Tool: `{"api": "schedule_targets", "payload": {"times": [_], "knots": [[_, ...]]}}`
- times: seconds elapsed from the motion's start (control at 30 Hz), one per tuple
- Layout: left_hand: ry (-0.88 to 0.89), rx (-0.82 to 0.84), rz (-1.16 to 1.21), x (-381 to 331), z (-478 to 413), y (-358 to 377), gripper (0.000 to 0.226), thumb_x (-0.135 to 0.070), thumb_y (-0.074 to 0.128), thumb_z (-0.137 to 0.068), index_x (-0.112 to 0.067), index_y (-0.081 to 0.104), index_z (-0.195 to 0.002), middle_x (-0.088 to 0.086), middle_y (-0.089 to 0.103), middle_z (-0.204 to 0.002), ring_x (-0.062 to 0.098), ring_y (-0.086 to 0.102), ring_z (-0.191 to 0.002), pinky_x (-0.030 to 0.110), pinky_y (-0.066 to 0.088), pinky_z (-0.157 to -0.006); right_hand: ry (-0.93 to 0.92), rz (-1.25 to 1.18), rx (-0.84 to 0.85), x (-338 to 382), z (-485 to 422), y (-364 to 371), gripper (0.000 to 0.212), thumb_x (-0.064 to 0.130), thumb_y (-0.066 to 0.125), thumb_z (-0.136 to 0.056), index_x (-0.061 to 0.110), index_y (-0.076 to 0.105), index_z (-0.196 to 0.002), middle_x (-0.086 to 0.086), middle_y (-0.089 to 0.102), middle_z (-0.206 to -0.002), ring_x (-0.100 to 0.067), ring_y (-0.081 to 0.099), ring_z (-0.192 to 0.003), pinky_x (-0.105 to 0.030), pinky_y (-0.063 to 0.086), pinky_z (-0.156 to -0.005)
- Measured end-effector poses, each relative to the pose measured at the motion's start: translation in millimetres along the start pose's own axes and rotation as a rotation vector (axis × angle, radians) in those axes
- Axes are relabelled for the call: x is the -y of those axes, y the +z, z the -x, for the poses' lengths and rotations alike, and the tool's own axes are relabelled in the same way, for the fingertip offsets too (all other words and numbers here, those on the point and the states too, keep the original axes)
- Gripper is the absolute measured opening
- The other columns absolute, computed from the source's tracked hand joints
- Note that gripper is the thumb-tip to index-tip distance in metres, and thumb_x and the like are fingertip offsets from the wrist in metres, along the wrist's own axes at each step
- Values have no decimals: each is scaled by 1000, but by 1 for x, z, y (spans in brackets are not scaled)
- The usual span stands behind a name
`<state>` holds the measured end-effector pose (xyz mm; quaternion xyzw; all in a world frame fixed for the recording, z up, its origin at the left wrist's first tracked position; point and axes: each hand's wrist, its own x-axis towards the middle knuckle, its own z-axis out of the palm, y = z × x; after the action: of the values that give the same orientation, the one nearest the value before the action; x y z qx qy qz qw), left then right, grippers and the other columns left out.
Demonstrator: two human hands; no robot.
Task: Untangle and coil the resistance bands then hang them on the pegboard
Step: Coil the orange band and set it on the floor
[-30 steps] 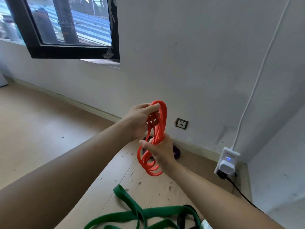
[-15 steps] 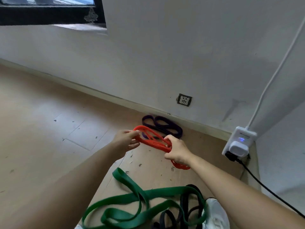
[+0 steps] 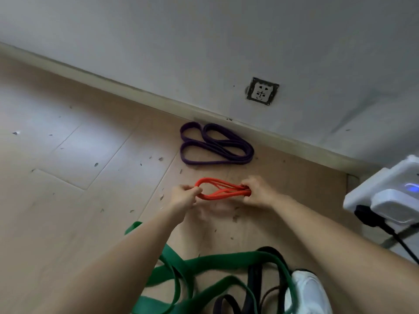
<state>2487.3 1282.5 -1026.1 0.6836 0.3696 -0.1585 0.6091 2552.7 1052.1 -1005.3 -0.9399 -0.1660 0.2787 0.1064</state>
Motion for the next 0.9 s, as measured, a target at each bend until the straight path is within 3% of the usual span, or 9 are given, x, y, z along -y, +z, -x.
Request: {"api": "schedule_targets", "payload": {"times": [0.07,0.17,0.3,0.47,0.63,0.8,0.9], "knots": [[34,-30,-35,2,-16,5,20,-22,74,-89,-9,72,-104,9,74,-91,26,73,-84,41,63,-82,2,55,-10,-8,-17,8,19,36,67,-74,28,71,-91,0,53,-98,-29,58,-105,-40,50,-93],[65,-69,-81,8,-33,8,15,-27,80,-83,-21,71,-94,7,77,-82,27,76,-71,44,64,-80,0,217,-32,-11,-29,15,40,41,67,-80,31,69,-119,-3,48,-133,-28,40,-131,-47,31,-114],[110,-122,-139,15,-43,10,29,-31,82,-83,-22,62,-102,6,75,-80,22,74,-58,45,64,-74,16,274,-48,-11,-31,22,74,46,64,-84,28,39,-151,-7,35,-154,-28,28,-144,-49,21,-118],[130,-61,-158,13,-30,8,33,-33,76,-90,-21,58,-114,3,67,-97,23,74,-75,43,65,-71,1,300,-90,-15,-25,25,97,59,69,-79,26,23,-157,-1,29,-161,-24,25,-147,-49,16,-121],[186,-3,-133,21,-7,-17,32,-21,74,-91,-15,59,-120,7,66,-96,21,69,-75,38,63,-73,-19,306,-76,-16,-16,27,117,68,73,-72,23,11,-161,1,14,-168,-23,11,-154,-49,10,-123],[268,44,-238,29,26,-58,23,-22,68,-95,-19,63,-117,8,69,-100,21,71,-78,32,57,-70,-59,240,-60,-6,10,30,117,62,76,-74,23,10,-162,2,11,-169,-24,8,-155,-47,8,-124],[318,6,-303,31,47,-83,18,-20,67,-94,-21,67,-111,4,72,-93,17,71,-75,38,59,-72,-62,149,-96,6,36,32,101,54,75,-79,24,23,-160,2,23,-165,-22,17,-152,-44,14,-123]]}}
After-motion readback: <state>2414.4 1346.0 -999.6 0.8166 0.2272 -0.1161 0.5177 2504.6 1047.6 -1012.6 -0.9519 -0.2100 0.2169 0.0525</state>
